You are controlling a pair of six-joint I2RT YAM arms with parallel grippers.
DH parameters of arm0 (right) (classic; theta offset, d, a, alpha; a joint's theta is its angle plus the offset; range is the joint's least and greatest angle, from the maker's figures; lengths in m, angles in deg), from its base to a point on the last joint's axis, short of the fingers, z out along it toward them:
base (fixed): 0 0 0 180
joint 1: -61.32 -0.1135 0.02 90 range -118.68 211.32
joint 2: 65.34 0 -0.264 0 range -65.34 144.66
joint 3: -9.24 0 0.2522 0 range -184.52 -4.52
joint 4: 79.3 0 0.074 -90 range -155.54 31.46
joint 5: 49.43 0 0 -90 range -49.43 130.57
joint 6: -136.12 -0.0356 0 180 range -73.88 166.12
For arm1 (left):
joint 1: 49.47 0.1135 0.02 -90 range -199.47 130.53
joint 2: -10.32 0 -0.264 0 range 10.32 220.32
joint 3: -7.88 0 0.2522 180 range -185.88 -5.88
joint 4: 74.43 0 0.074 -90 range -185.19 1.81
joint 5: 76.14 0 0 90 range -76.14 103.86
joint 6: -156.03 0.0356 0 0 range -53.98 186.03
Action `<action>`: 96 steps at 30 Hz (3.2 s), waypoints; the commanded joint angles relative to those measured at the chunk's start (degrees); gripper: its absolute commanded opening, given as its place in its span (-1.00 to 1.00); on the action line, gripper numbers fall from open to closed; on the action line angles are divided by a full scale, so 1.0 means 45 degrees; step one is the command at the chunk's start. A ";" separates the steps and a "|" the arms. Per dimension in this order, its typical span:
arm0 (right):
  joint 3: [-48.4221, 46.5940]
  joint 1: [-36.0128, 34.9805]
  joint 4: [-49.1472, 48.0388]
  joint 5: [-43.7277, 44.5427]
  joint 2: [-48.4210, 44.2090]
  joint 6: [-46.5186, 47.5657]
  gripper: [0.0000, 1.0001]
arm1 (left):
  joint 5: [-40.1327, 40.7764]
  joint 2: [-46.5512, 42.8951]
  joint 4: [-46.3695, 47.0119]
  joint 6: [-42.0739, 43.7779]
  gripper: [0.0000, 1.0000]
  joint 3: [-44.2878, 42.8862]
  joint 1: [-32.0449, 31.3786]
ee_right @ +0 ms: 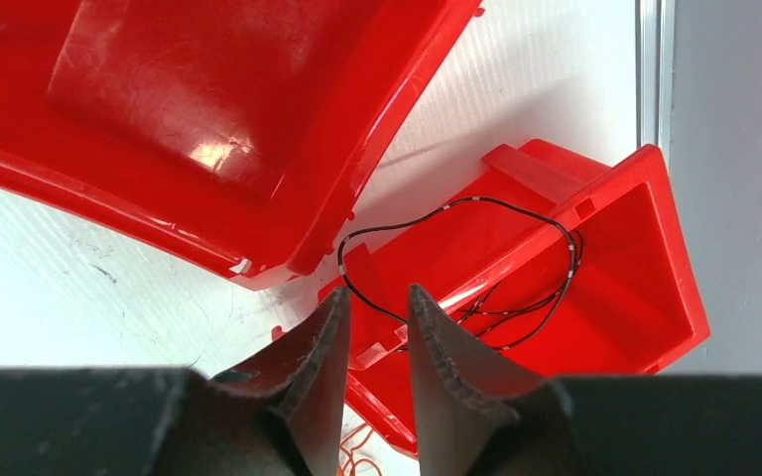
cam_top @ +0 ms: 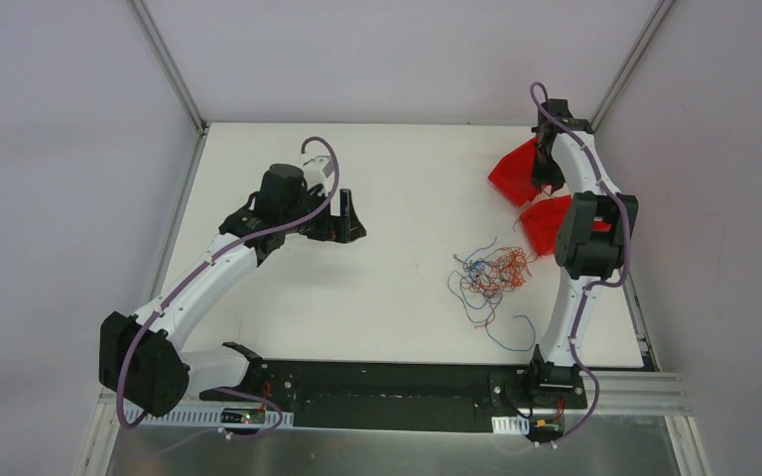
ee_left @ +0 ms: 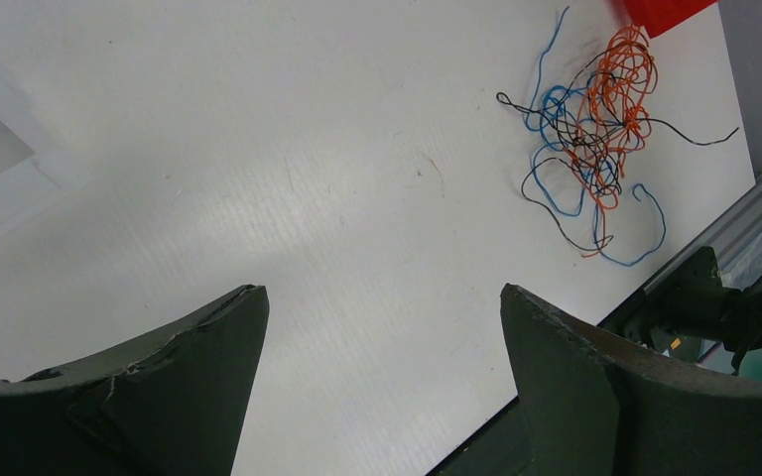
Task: Untangle the cables
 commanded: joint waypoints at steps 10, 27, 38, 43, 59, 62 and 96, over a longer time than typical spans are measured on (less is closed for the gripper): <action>0.0751 0.0033 -0.0433 0.0099 -0.0810 -0.0400 -1.00 | 0.0100 -0.0210 -0.0164 0.0512 0.80 -0.0536 0.0005; 0.7352 0.1588 -0.4140 0.0653 -0.5732 -0.3692 -1.00 | 0.0002 -0.0408 -0.0167 0.0453 0.79 -0.0220 0.0007; 0.8566 0.2064 -0.4940 0.0571 -0.4210 -0.5072 -1.00 | -0.0304 -0.0032 -0.0116 0.0084 0.78 -0.0159 -0.0028; 0.8128 0.2103 -0.4407 0.0686 -0.3359 -0.5472 -1.00 | -0.0317 0.0106 -0.0045 -0.0067 0.78 -0.0063 -0.0233; 0.8706 0.2178 -0.3736 -0.0651 -0.7839 -0.5101 0.21 | -0.0020 0.1210 0.0911 -0.1022 0.78 0.0199 -0.1940; 0.9302 0.1835 -0.4032 -0.1425 -0.9088 -0.5086 0.43 | 0.0432 0.1423 0.1163 -0.1272 0.95 0.0278 -0.2333; 1.6031 -0.1530 -0.2822 -0.4366 -1.6479 -0.8194 0.66 | 0.0922 0.7911 0.5622 -0.3241 0.85 -0.1757 -0.6397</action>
